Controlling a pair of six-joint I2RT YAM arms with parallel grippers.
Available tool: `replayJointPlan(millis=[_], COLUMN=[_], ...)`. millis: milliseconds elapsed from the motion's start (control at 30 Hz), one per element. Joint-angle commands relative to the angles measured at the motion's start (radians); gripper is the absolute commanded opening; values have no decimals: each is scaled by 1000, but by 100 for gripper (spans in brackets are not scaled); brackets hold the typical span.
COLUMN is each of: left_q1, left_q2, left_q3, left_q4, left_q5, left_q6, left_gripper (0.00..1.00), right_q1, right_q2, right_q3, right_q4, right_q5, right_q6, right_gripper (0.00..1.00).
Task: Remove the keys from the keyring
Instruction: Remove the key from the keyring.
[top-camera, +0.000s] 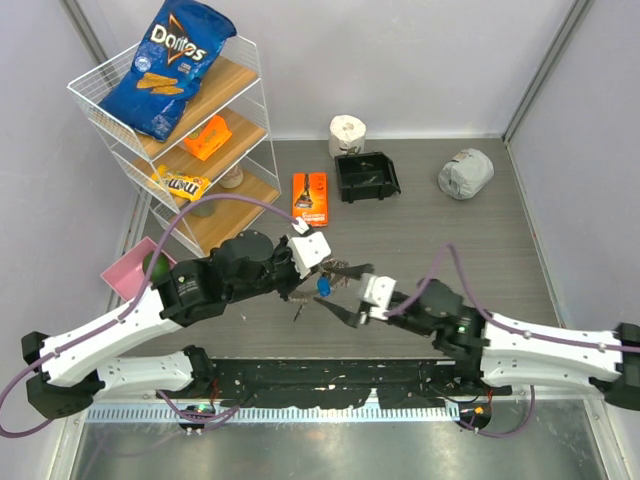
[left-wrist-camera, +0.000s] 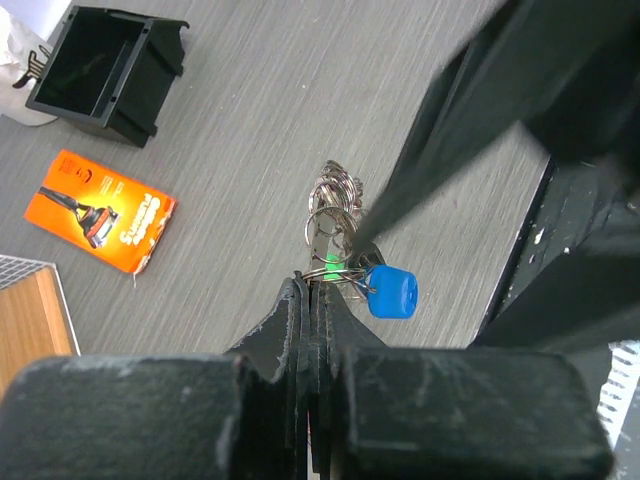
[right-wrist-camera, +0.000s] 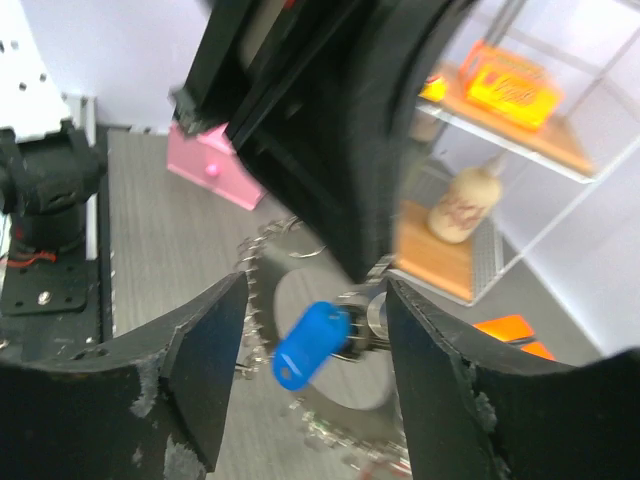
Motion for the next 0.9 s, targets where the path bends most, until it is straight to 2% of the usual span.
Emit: replayJointPlan(millis=[0,100,167,233,300,467,633,867], left_q1=[4,5,10,12,13,13,13,15], left_q2=[-16,-36,-55,-66,-77,-86,-80,-94], left_q3=[77,68,42,24,5,-26,-24,-35], left_q4=[88,116,136,142,144,159,174,196], left_q5=[-6,-29,-43,-60,-69,-66,-15,51], left_q6=[-74,-89,-88,-75,-71,-60,-60,-34], left_gripper=[0,0,0,0,0,0,0,0], right_q1=[1,1,1,1,1,1,1,1], right_q2=[205,283,226,126,48,-75,-112,-66], right_q3=[-41,-116,-156,-147,-109,-55,-60,-26], right_q4=[207,293,347,307,197,2,-18,-21], right_q5=[-96,-113,-112,-98,-94,-55,3,0], right_q6=[60,167,198,195,182,163,146,162], right_gripper=[62,61,61,62,62,63,63,61])
